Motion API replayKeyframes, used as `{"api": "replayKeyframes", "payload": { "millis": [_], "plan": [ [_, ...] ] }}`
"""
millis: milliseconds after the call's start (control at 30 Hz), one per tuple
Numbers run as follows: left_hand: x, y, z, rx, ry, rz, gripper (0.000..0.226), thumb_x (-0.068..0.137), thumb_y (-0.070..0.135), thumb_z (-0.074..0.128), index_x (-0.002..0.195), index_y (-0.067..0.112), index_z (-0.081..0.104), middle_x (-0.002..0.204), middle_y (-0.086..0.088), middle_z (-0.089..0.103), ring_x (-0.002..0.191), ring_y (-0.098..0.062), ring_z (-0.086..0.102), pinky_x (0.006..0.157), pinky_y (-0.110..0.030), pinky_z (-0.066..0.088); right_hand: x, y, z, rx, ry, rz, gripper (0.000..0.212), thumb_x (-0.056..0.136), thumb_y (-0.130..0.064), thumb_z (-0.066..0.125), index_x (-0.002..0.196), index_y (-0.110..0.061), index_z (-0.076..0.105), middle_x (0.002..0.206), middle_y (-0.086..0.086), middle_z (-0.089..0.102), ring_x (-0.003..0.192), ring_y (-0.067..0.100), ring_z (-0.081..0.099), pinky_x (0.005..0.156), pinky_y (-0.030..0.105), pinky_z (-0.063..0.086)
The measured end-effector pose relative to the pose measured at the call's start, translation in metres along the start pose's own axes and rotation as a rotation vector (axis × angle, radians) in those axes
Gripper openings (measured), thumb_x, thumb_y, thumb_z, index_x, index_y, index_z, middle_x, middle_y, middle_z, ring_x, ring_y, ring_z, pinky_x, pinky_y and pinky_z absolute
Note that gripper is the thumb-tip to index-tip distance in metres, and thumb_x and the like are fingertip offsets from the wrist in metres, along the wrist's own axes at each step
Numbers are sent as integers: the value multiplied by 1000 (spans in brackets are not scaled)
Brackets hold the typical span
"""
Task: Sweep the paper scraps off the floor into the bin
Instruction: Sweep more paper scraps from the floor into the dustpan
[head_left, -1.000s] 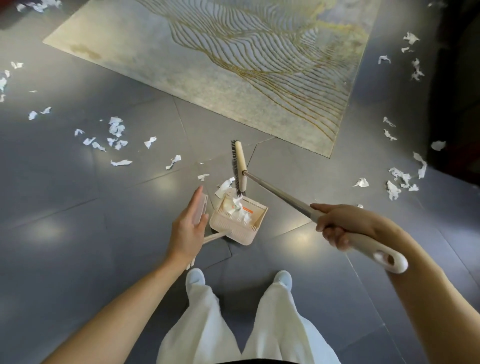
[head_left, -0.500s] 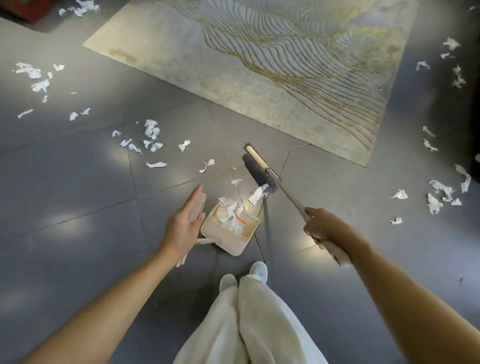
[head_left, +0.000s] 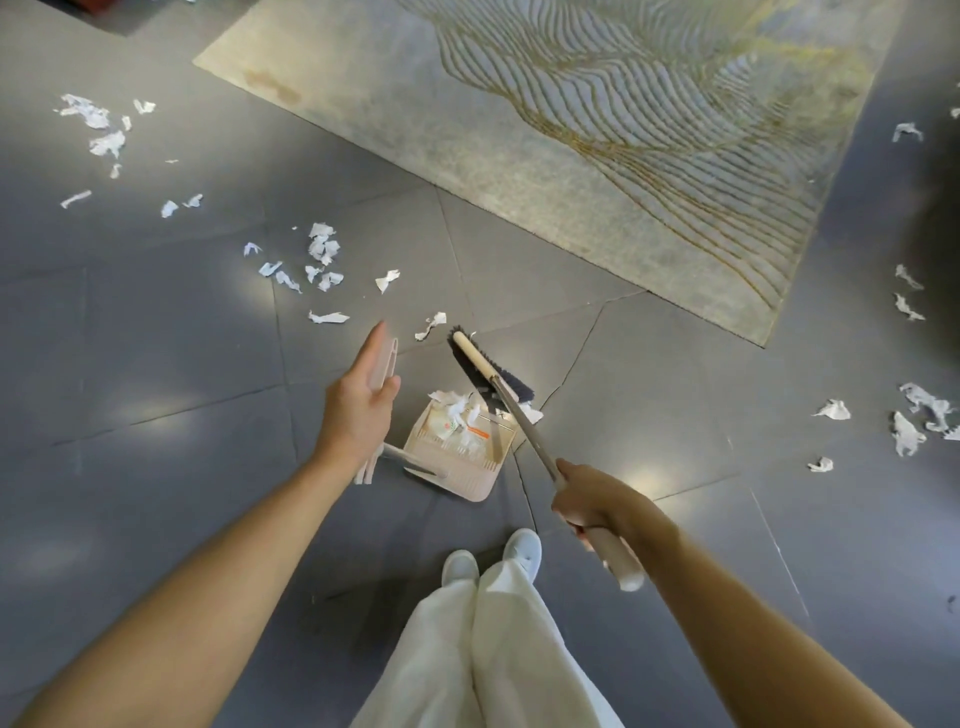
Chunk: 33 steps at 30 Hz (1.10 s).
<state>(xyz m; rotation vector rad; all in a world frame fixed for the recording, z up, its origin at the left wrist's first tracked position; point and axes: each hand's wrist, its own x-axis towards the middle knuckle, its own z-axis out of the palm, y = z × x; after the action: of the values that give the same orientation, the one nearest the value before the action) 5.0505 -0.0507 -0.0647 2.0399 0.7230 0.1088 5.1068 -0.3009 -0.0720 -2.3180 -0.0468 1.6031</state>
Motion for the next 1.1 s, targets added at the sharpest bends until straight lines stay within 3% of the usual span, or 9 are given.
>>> {"api": "replayKeyframes", "payload": {
  "millis": [133,300,400,567,667,833,900,1033,1100],
  "plan": [
    [-3,5,0,19,4,32,63,94,3,52,148,28,31,137,20,37,124,-27,52,100,-48,44,-29,0,-2,203,-112,42,38,84,-4,50,121,-10,51,67,9,52,55,18,47,57,29,45],
    [-13,2,-1,23,9,41,65,94,3,52,147,32,31,140,18,40,117,-42,53,97,-52,46,-60,-10,-26,477,-152,84,48,86,5,45,131,-13,49,53,4,38,41,10,33,39,17,31],
    [-17,-4,-10,15,37,30,64,94,4,53,147,31,31,141,15,41,117,-42,53,97,-52,47,-74,-20,-36,426,-141,-13,49,86,6,43,128,-17,52,51,3,38,39,9,33,38,18,31],
    [-20,-12,-35,46,94,21,62,95,6,53,148,27,30,138,13,42,130,-21,45,96,-18,34,-71,-51,-50,360,-71,-90,47,86,4,47,112,-36,47,43,-1,44,41,12,38,40,20,35],
    [-13,-15,-54,-1,123,4,60,95,4,52,147,26,32,134,19,36,131,-18,44,98,-17,34,-66,-75,-58,335,-39,-112,48,86,5,45,119,-30,51,48,3,43,44,14,37,41,22,35],
    [20,-35,-99,-44,175,-26,63,94,5,52,146,33,31,137,21,34,128,-26,48,103,-36,42,-36,-124,-64,245,46,-136,50,86,6,46,129,-19,49,56,9,47,47,17,41,45,26,38],
    [36,-48,-122,-53,168,-41,63,95,6,52,146,34,32,139,21,35,130,-27,45,99,-30,40,-15,-146,-58,192,85,-137,52,85,4,46,133,-16,48,58,10,51,49,19,45,49,29,41],
    [72,-77,-180,-46,94,-25,62,94,3,53,142,38,34,138,22,34,135,-8,36,95,1,25,29,-195,-32,38,196,-131,54,87,0,46,139,-14,42,66,11,59,51,20,54,52,28,47],
    [94,-91,-213,-36,24,-8,66,95,4,53,132,54,33,137,26,36,136,-15,36,105,-8,27,49,-223,-17,-30,249,-94,45,88,-3,46,133,-9,45,68,9,58,50,18,55,47,24,46]
  ]
}}
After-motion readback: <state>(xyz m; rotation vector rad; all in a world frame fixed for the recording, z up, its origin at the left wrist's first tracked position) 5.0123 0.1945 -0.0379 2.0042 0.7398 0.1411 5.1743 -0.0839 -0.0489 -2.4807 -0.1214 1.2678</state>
